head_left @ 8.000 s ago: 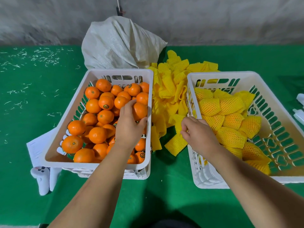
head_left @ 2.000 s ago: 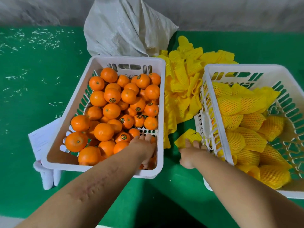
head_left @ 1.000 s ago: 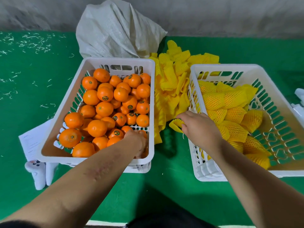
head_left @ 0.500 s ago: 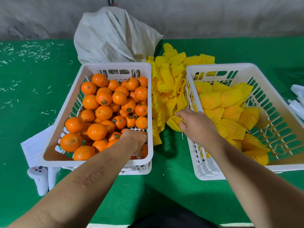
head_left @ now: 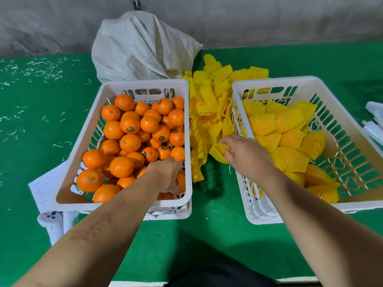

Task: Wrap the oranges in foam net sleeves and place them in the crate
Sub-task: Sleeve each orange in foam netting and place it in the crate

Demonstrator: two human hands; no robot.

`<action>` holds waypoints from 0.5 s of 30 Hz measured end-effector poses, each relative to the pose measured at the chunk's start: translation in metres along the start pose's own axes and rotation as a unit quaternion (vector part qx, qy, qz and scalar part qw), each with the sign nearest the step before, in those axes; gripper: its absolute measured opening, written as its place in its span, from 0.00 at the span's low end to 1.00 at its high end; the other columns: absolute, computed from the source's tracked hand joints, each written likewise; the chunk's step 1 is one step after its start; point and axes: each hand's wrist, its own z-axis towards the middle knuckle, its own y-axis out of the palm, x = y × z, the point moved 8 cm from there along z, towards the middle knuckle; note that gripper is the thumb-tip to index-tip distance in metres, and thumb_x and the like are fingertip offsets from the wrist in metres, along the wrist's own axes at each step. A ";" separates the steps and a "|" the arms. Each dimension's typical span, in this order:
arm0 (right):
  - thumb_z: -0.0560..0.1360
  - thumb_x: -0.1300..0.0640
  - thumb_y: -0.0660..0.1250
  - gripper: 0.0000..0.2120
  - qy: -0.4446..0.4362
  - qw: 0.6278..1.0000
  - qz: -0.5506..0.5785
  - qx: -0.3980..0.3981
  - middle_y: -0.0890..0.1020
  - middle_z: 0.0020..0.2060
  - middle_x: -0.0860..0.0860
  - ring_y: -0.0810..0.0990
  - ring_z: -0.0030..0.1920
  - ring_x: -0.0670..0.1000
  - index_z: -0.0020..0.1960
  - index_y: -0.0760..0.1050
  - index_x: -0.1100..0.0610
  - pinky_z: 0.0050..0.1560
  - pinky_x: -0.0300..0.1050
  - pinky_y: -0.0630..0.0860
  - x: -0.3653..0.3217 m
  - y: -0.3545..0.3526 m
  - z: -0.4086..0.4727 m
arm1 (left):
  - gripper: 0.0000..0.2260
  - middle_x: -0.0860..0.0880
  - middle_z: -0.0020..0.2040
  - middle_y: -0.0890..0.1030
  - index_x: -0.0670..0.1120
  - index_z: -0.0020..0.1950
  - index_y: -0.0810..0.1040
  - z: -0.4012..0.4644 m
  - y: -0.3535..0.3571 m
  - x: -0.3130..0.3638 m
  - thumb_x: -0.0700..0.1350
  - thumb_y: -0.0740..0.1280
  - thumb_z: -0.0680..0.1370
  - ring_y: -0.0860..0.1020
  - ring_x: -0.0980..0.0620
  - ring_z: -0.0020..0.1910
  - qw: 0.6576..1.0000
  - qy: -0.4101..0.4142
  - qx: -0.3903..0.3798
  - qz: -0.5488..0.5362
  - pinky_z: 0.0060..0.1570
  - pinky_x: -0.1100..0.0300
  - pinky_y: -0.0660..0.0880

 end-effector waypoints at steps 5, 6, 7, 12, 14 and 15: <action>0.82 0.55 0.65 0.15 0.002 1.000 0.005 0.008 0.81 0.60 0.53 0.79 0.52 0.61 0.68 0.76 0.53 0.48 0.51 0.76 0.000 0.000 0.001 | 0.44 0.45 0.59 0.71 0.51 0.81 0.61 -0.005 -0.014 0.004 0.61 0.78 0.72 0.75 0.46 0.47 0.992 0.025 0.105 0.067 0.41 0.53 0.80; 0.82 0.55 0.65 0.15 0.000 1.000 0.005 0.010 0.81 0.60 0.53 0.79 0.52 0.61 0.68 0.77 0.53 0.48 0.51 0.75 0.000 0.000 0.001 | 0.43 0.46 0.59 0.71 0.52 0.81 0.62 -0.005 -0.014 0.003 0.61 0.79 0.72 0.75 0.46 0.48 0.992 0.028 0.110 0.059 0.41 0.53 0.79; 0.82 0.55 0.65 0.14 -0.002 1.000 0.005 0.011 0.81 0.60 0.52 0.79 0.52 0.61 0.67 0.77 0.53 0.47 0.50 0.75 0.000 0.000 0.001 | 0.43 0.46 0.59 0.71 0.52 0.81 0.63 -0.005 -0.015 0.001 0.60 0.79 0.72 0.76 0.46 0.49 0.992 0.031 0.116 0.045 0.41 0.53 0.78; 0.81 0.56 0.65 0.11 -0.012 1.000 0.014 0.025 0.81 0.57 0.52 0.80 0.49 0.60 0.62 0.80 0.54 0.42 0.45 0.68 0.002 0.001 0.000 | 0.34 0.46 0.59 0.70 0.51 0.71 0.69 -0.013 -0.029 -0.012 0.56 0.81 0.70 0.76 0.44 0.50 0.984 0.010 0.173 -0.036 0.44 0.51 0.78; 0.81 0.56 0.65 0.11 -0.016 0.999 0.019 0.032 0.82 0.56 0.52 0.80 0.48 0.59 0.62 0.80 0.54 0.42 0.44 0.68 0.002 0.001 0.001 | 0.31 0.46 0.57 0.70 0.49 0.64 0.71 -0.028 -0.060 -0.025 0.55 0.82 0.68 0.75 0.45 0.47 0.954 -0.024 0.282 -0.094 0.38 0.54 0.72; 0.81 0.55 0.65 0.11 -0.018 0.999 0.022 0.034 0.82 0.55 0.52 0.80 0.48 0.59 0.62 0.79 0.54 0.42 0.44 0.68 0.002 0.001 0.002 | 0.30 0.45 0.57 0.71 0.47 0.63 0.72 -0.038 -0.079 -0.032 0.54 0.82 0.68 0.74 0.46 0.46 0.932 -0.035 0.342 -0.114 0.37 0.55 0.70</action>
